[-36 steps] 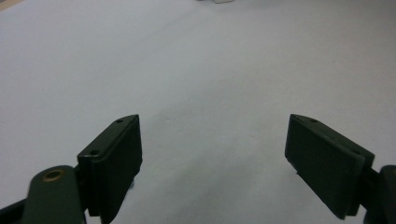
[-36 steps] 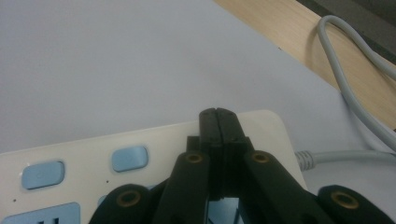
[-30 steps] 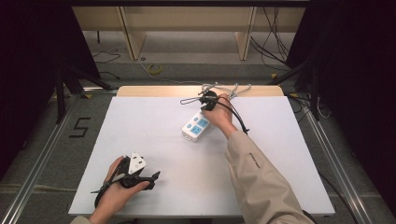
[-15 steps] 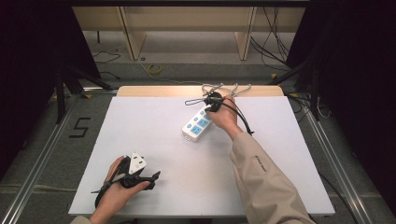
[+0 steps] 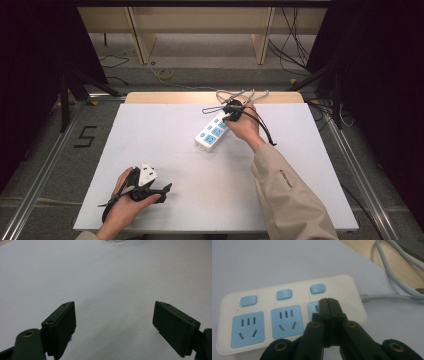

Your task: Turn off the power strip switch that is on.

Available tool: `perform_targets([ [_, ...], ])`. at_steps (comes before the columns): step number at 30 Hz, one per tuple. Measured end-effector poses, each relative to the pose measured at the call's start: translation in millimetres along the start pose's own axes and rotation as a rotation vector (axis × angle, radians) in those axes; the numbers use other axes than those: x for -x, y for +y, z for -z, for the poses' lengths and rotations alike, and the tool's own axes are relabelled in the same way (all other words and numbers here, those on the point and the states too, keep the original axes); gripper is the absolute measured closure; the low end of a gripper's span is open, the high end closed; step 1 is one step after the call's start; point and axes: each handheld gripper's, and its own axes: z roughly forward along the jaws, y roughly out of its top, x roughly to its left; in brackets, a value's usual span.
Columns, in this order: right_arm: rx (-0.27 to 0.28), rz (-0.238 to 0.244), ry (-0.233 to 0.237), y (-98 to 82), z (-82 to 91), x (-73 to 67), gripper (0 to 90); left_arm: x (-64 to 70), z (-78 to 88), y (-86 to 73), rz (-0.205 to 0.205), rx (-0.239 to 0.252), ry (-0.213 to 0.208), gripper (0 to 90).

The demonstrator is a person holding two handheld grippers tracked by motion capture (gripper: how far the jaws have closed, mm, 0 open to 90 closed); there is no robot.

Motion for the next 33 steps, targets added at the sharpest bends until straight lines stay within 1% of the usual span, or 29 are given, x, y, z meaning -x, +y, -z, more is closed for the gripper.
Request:
perform_targets([
  [8,0.006,0.012,0.003,-4.4,8.3,-2.7,90.0,-0.9,0.4,-0.7,0.002,0.000,0.003,18.7],
  [18,0.013,0.028,0.006,-15.7,22.3,-2.5,90.0,-0.2,0.0,-0.5,0.001,-0.007,0.003,18.7],
  [19,0.012,0.022,0.007,-16.8,24.0,-2.6,90.0,-0.1,-0.1,-0.5,0.003,-0.007,0.004,18.7],
  [25,0.015,0.029,0.006,-23.5,29.5,-1.5,90.0,0.0,-0.1,-0.5,0.003,-0.007,0.005,18.7],
  [33,0.015,0.025,0.008,-31.6,37.4,-1.0,90.0,-0.1,-0.3,-0.7,0.005,-0.008,0.006,18.7],
])
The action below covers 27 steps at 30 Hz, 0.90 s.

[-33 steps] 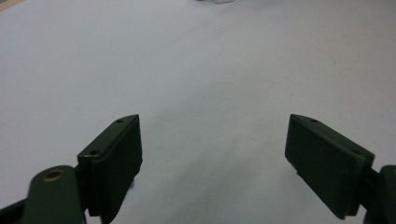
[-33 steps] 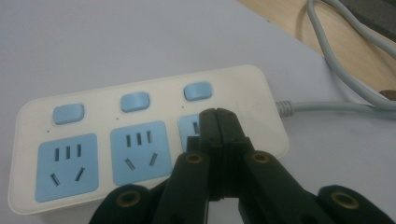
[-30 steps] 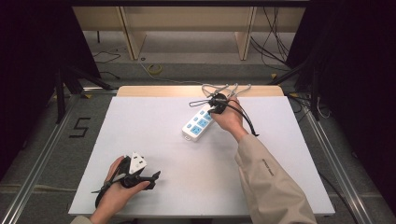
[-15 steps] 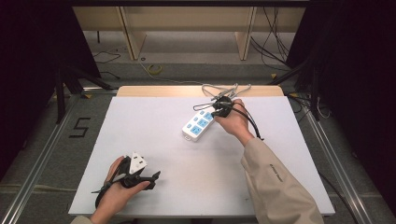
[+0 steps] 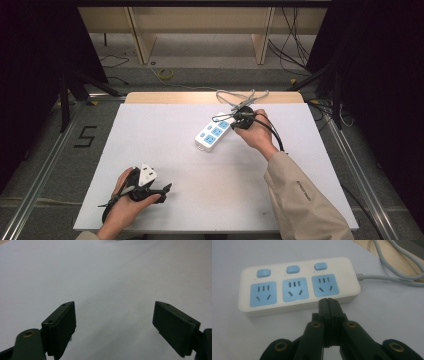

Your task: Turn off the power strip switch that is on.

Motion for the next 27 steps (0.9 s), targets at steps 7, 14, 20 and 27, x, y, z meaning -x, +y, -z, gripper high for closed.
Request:
perform_targets([
  [7,0.000,0.003,0.006,-7.8,7.4,-2.7,90.0,0.1,-0.1,-0.1,0.002,-0.001,0.000,18.7],
  [14,-0.002,-0.002,0.017,-17.2,14.0,-4.7,90.0,0.3,-0.1,-0.1,0.002,-0.001,0.001,18.7],
  [20,0.003,-0.001,0.019,-23.6,21.2,-6.5,90.0,0.0,-0.4,-0.2,0.001,-0.002,0.002,18.7],
  [27,0.010,0.012,0.018,-30.2,30.6,-10.2,90.0,0.4,-0.2,-0.2,0.003,-0.003,0.002,18.7],
])
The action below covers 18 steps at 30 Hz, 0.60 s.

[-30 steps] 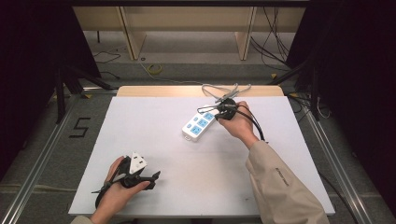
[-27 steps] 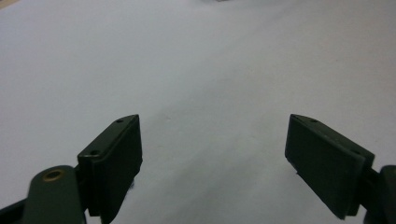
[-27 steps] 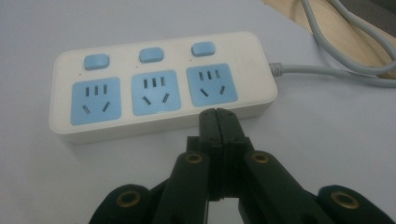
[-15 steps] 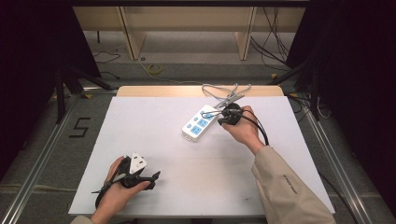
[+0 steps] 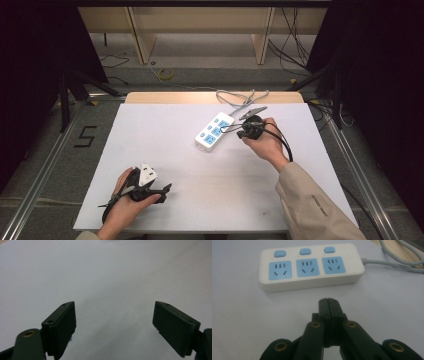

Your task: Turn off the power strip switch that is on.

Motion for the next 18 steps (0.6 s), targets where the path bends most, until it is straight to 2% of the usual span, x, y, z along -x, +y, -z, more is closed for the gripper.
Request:
perform_targets([
  [11,0.010,0.011,-0.001,-12.3,11.3,-4.1,90.0,-0.1,0.0,-0.4,0.002,-0.001,0.000,18.7],
  [18,0.008,0.020,0.002,-27.7,21.4,-7.3,90.0,-0.1,0.1,-0.6,0.003,-0.001,0.000,18.7],
])
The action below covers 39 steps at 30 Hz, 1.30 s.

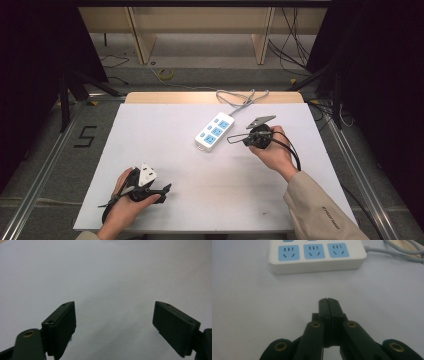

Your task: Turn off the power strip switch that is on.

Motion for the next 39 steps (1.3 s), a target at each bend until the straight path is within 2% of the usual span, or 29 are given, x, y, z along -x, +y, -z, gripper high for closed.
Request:
perform_targets([
  [10,-0.008,0.005,0.003,-29.8,12.8,-4.6,90.0,0.2,-0.2,-0.1,0.000,-0.002,0.001,18.7],
  [16,0.000,0.007,0.007,-40.3,20.0,-9.2,90.0,0.2,-0.3,-0.2,0.001,-0.003,0.002,18.7],
  [28,0.050,-0.004,0.029,-61.9,32.5,-24.5,87.8,-0.4,0.5,-0.4,-0.004,-0.004,0.002,18.7],
  [39,0.092,-0.007,0.065,-95.1,42.3,-37.6,74.7,-0.9,0.5,-0.7,-0.002,-0.007,0.003,18.7],
])
